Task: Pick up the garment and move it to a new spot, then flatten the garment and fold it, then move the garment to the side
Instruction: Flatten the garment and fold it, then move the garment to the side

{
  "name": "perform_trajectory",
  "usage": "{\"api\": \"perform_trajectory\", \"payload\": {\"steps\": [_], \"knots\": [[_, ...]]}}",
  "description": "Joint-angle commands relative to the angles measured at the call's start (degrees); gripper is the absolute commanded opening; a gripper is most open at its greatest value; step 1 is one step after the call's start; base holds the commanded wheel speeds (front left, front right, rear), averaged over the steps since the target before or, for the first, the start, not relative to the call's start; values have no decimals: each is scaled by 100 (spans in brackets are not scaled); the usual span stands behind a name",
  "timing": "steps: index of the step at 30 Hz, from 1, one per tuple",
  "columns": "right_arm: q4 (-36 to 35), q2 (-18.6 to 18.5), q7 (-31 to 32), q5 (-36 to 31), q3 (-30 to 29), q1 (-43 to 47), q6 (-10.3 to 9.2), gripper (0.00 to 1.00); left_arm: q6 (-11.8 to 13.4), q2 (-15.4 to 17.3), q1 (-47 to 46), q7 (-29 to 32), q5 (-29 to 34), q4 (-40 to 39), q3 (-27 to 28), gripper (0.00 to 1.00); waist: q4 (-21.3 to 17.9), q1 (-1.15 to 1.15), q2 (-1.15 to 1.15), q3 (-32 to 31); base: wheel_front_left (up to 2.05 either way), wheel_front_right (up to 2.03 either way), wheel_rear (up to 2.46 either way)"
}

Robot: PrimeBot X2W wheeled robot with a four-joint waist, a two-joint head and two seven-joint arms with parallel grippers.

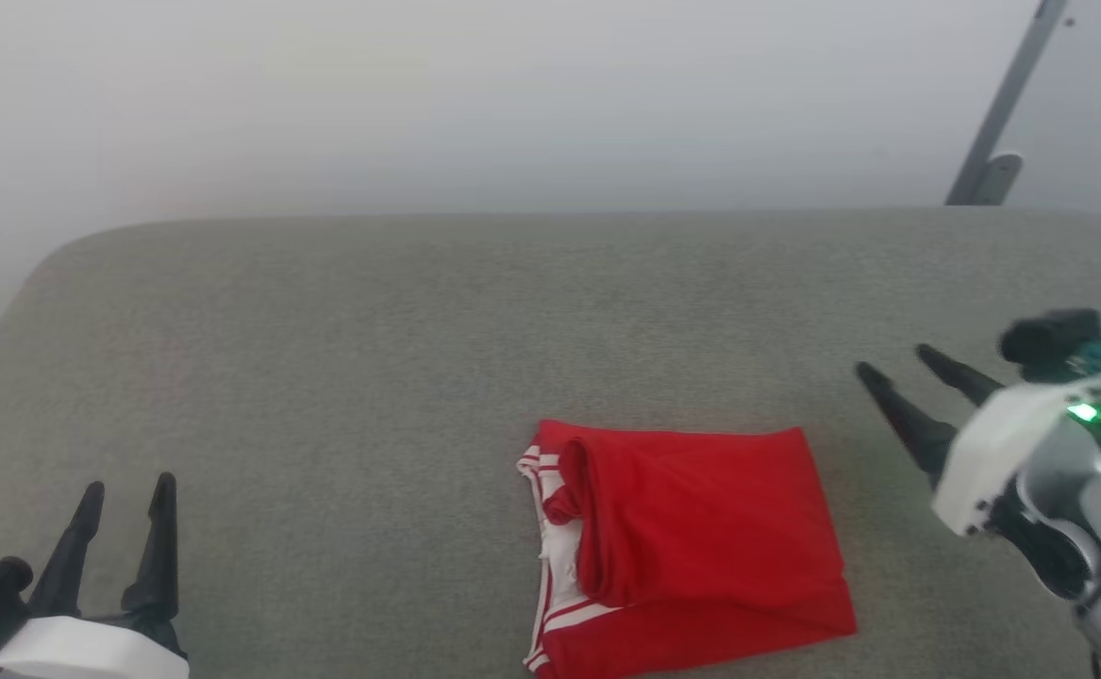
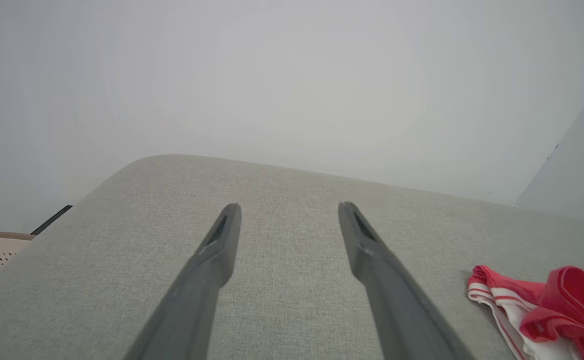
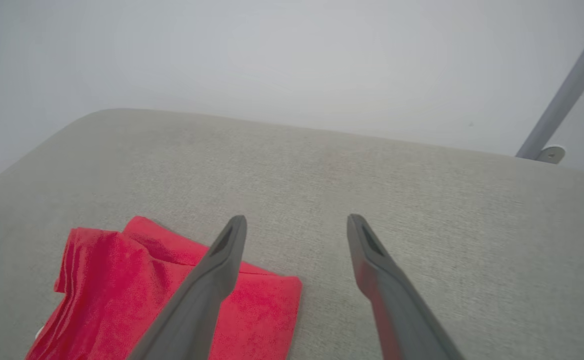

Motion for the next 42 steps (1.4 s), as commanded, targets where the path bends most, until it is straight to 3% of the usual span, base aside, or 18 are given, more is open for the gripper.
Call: {"api": "perform_trajectory", "payload": {"steps": [1,6,13,27,42], "knots": [[-2,-15,-157,-44,-82,134,0,100,-16,22,62,-23,-17,-29,30,100,-97,0,0,-15,0,0,0],[42,-163,-926,-494,-446,598,0,100,-16,34,175,-23,-8,-79,133,100,-297,0,0,-20,0,0,0],[142,-30,-1890,-988,-1042,1149,0,100,-16,68,292,-24,4,-129,259,100,-468,0,0,-44,0,0,0],[94,514,-2190,-1910,-1991,1877,-1,100,-13,109,359,-23,43,-107,240,100,-520,0,0,-88,0,0,0],[-28,793,-2165,-2109,-2191,2145,0,100,-14,112,376,-23,11,-123,223,100,-521,0,0,-85,0,0,0]]}}
